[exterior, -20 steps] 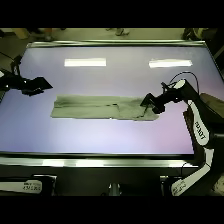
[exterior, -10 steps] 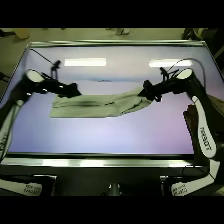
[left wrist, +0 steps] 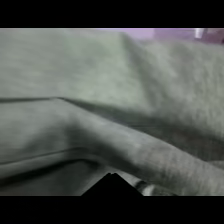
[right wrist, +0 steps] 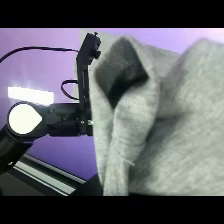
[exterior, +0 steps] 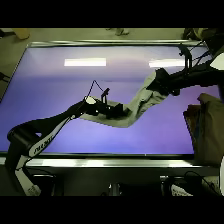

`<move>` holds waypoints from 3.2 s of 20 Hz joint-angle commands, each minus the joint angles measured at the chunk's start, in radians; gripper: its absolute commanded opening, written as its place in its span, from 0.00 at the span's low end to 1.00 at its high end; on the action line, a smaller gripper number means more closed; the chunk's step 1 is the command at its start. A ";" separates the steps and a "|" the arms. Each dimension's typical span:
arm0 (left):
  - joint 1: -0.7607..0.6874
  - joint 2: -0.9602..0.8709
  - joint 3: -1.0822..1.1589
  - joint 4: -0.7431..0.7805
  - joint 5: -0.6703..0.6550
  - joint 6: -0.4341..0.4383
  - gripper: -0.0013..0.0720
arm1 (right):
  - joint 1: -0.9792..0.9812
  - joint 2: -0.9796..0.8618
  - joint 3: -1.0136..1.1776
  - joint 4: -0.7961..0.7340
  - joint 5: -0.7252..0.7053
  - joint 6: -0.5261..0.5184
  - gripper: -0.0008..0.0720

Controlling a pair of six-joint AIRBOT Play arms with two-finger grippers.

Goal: Fold the shirts.

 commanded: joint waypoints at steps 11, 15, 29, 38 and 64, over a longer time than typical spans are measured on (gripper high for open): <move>0.587 0.685 -0.001 0.211 -0.046 0.058 0.05 | 0.430 -0.520 0.001 0.498 -0.505 -0.095 0.18; 0.603 0.802 -0.001 0.307 -0.078 0.058 0.05 | 0.380 -0.580 0.001 0.587 -0.419 -0.179 0.94; 0.605 0.815 -0.025 0.537 -0.201 0.014 0.05 | 0.173 -0.458 -0.241 0.024 -0.309 -0.008 0.94; 0.605 0.815 -0.025 0.579 -0.202 0.014 0.05 | -0.055 -0.420 0.049 0.336 -0.126 -0.109 0.04; 0.605 0.815 -0.025 0.600 -0.203 0.051 0.05 | -1.078 0.032 0.214 -0.472 0.402 0.193 0.04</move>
